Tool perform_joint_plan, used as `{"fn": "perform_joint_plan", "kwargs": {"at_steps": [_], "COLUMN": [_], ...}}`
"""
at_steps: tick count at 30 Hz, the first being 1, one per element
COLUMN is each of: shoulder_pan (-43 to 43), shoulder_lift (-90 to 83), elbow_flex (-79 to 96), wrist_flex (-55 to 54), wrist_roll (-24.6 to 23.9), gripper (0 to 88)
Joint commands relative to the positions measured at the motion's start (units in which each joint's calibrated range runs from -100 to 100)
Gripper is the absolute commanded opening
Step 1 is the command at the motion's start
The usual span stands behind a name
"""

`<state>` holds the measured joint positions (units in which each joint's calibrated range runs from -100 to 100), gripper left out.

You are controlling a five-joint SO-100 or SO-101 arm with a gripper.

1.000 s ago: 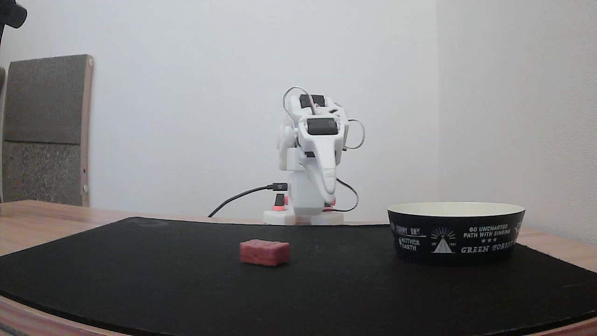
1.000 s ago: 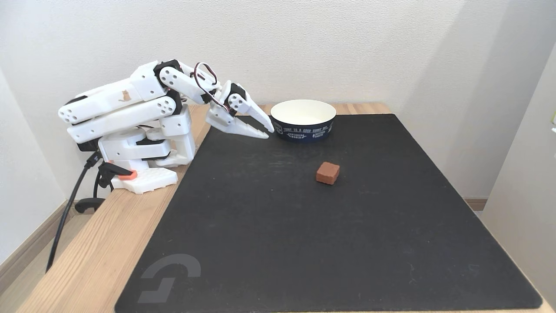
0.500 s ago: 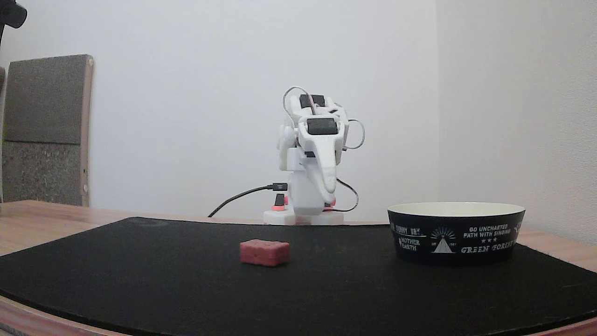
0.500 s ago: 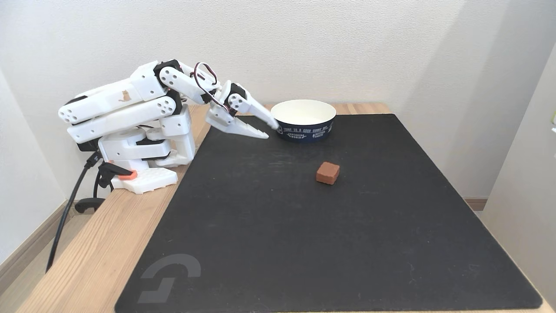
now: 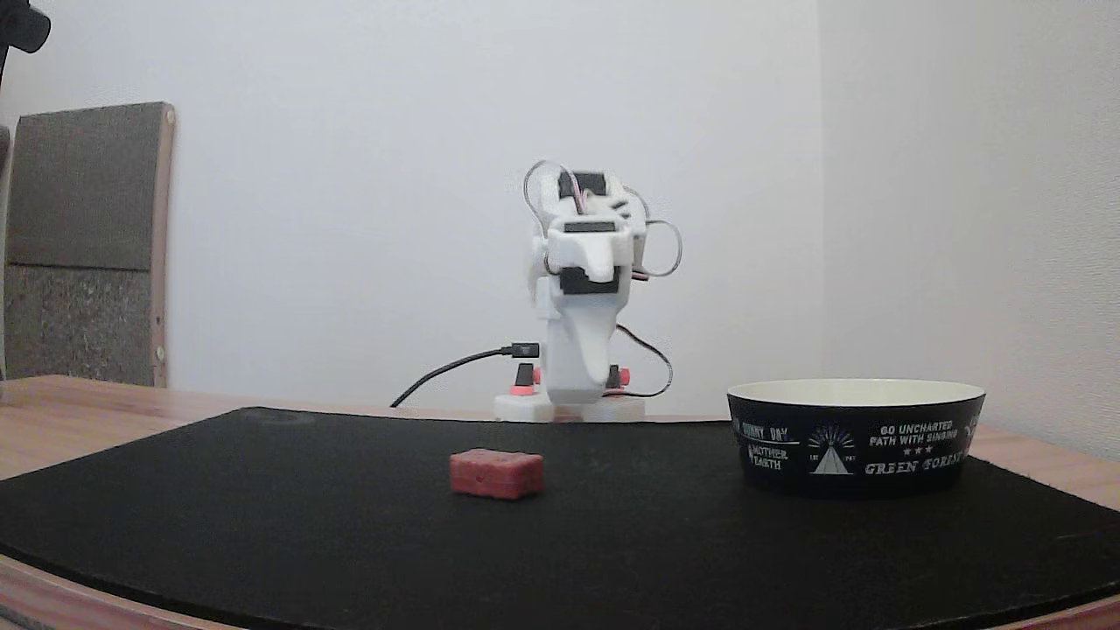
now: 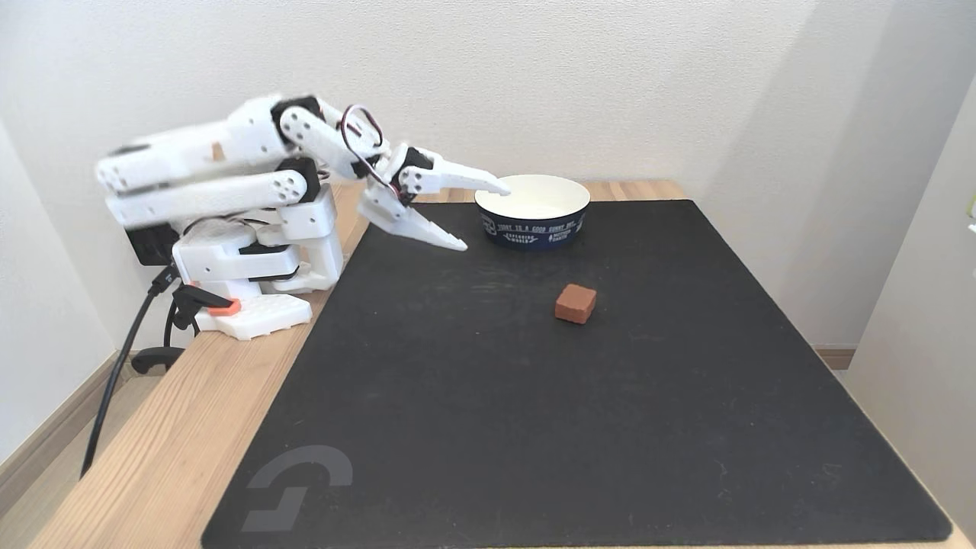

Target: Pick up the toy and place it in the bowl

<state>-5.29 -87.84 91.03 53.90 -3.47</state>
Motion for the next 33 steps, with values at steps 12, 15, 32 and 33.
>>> {"fn": "perform_joint_plan", "kwargs": {"at_steps": [12, 15, 32, 33], "shoulder_pan": [13.27, 14.11, 7.42, 7.42], "shoulder_lift": [82.38, 94.39, 119.31, 120.98], "elbow_flex": [-76.47, -90.71, -112.43, -113.87], "wrist_flex": [15.19, 21.54, 25.77, 25.77], "wrist_roll": [-4.25, -4.35, -4.35, -4.35], "gripper": [36.7, 36.7, 36.4, 36.2]}}
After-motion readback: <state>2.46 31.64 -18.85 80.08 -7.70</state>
